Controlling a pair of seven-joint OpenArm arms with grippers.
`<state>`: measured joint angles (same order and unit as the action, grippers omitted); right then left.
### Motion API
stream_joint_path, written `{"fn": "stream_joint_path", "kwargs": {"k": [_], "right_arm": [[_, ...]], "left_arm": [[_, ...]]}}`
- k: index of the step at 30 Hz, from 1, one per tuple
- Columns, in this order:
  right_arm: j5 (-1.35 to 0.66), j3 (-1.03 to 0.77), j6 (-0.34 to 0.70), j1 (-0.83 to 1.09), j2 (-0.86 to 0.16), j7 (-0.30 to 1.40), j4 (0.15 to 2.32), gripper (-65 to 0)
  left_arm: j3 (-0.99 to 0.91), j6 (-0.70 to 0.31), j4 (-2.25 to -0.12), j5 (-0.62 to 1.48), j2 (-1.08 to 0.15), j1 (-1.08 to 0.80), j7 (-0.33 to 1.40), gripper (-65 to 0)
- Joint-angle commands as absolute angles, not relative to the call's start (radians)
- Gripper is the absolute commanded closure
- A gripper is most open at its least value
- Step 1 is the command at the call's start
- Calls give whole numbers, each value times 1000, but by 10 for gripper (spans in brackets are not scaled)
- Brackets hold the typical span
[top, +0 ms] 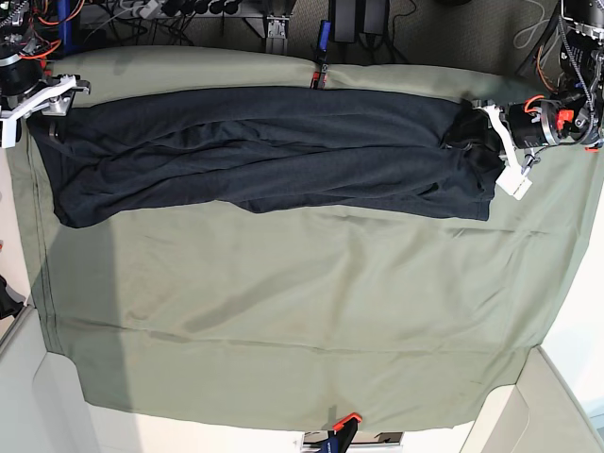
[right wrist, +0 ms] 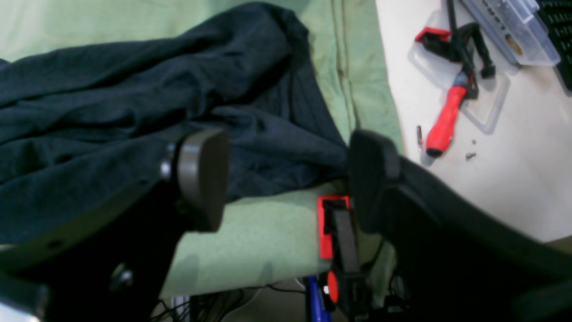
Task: Fold the T-shirt properly
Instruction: 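Tuck the sleeve end under the strip's end with the left gripper, then grasp the strip's end with the left gripper and lift it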
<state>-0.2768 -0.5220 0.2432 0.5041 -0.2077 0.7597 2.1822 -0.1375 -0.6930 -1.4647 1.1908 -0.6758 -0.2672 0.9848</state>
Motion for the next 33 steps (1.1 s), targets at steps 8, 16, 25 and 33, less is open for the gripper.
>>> {"fn": "stream_joint_path", "kwargs": {"k": [8,16,25,33], "right_arm": [[-281,-529,244,505,-219,736,2202,-418],[-281,-529,244,504,-219,733,2202,-417],[-296,-529,244,505,-219,730,2202,-418],[-296,-529,244,505,-219,730,2202,-417]], "left_arm": [[-290,-698,-1518,1219,-696,-228,1003,-377],[-477,-698,-1533,1213,-699,-247,1000,-377],[-477,-698,-1317,1216,-696,-260,930,-467],[-401,-698,-1253,1221,-695,-257,878,-467]]}}
